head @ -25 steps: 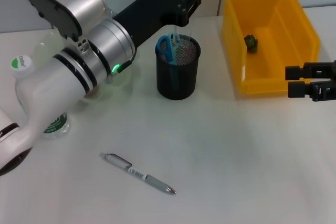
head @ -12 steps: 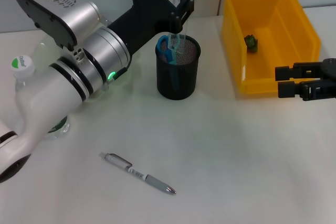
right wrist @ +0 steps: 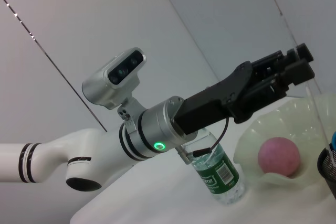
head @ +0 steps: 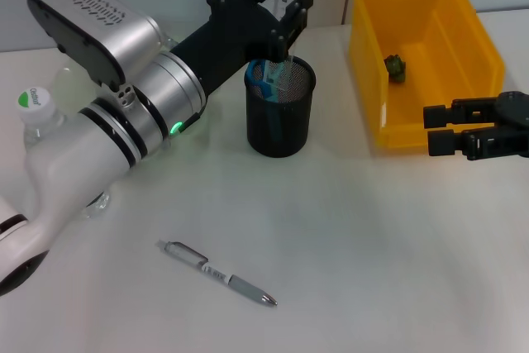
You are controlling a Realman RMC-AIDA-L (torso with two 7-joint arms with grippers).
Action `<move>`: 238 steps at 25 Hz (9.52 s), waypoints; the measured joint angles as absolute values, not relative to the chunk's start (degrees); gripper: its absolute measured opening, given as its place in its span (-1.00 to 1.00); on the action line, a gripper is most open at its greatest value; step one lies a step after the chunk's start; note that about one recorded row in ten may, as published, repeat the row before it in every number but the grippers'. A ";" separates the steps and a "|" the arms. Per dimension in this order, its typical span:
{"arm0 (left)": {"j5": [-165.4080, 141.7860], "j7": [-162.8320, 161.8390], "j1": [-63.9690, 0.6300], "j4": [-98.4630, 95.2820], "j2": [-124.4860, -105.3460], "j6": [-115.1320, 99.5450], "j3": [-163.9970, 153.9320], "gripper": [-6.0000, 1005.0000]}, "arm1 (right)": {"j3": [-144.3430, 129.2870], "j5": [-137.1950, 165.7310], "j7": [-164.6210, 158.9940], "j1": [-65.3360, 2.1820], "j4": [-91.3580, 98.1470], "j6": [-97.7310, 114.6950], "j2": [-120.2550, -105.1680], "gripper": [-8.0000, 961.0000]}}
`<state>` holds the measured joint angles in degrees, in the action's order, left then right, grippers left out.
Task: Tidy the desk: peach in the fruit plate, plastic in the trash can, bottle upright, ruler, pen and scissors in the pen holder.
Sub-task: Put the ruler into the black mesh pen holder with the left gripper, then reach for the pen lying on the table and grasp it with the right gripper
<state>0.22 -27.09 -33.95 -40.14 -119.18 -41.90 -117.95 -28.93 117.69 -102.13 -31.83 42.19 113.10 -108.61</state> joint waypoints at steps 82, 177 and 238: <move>-108.53 -151.09 -10.06 -94.80 -118.14 -81.53 -83.48 0.58 | -30.75 126.90 -105.19 -32.81 44.45 112.99 -105.54 0.68; -115.87 -126.33 -9.50 -88.94 -118.22 -104.50 -64.20 0.56 | -97.52 126.79 -136.84 -51.38 56.76 82.35 -119.61 0.67; -115.66 -126.80 -12.88 -89.35 -118.39 -110.47 -60.42 0.57 | -119.08 128.85 -169.04 -57.88 56.87 73.70 -119.88 0.46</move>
<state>-115.66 -126.80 -12.88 -89.35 -118.39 -110.47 -60.42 -119.08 128.85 -169.04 -57.88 56.87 73.70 -119.88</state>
